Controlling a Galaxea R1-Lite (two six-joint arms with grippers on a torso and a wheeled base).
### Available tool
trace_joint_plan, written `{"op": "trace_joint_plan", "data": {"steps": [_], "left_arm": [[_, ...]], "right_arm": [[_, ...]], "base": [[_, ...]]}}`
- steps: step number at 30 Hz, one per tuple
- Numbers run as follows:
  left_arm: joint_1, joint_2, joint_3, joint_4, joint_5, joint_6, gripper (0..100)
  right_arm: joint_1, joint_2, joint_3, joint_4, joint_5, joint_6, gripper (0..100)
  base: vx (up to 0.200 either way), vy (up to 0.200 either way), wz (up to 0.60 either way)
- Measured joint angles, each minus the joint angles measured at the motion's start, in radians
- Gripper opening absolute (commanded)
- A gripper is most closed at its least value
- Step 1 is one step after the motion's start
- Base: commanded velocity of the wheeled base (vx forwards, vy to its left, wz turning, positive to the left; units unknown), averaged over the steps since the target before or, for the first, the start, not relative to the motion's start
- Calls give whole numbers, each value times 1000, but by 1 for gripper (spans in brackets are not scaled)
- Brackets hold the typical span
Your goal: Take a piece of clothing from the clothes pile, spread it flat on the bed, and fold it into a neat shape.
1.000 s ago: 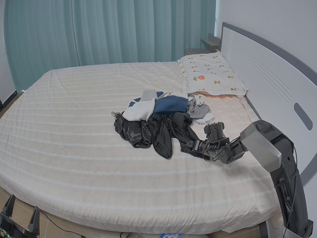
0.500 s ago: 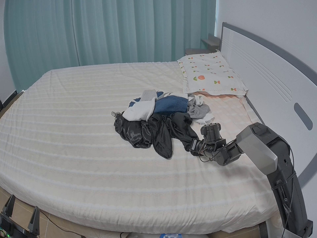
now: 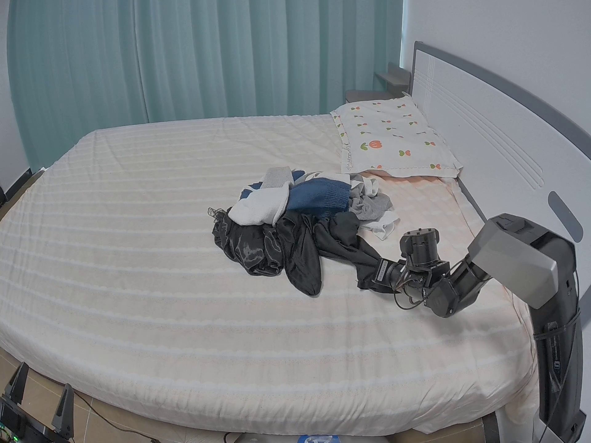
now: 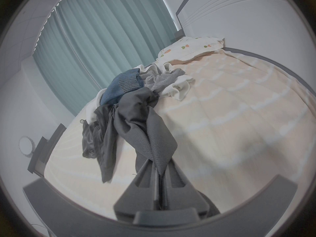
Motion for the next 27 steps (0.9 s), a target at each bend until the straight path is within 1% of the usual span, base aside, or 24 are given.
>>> {"op": "trace_joint_plan", "data": {"steps": [4, 7, 9, 12, 17, 22, 27], "left_arm": [[0, 0, 0, -9, 2, -10, 100], [0, 4, -13, -29, 2, -53, 100], [-2, 26, -56, -37, 0, -87, 100], [-5, 83, -127, -39, -9, -92, 100], [-26, 269, -217, -65, -44, -47, 100], [-66, 484, -261, -157, -59, -29, 100], [-120, 717, -292, -273, -51, -44, 100]], "right_arm": [[-2, -86, 190, -104, 11, 34, 0], [-2, -139, 314, -174, 16, 57, 0], [-2, -175, 397, -242, 19, 73, 0], [-2, -216, 507, -333, 23, 94, 0], [-3, -271, 707, -493, 26, 136, 0], [-7, -296, 810, -588, 31, 163, 0], [-11, -306, 869, -647, 35, 181, 0]], "base": [[0, 0, 0], [0, 0, 0], [0, 0, 0], [0, 0, 0], [0, 0, 0], [0, 0, 0], [0, 0, 0]]}}
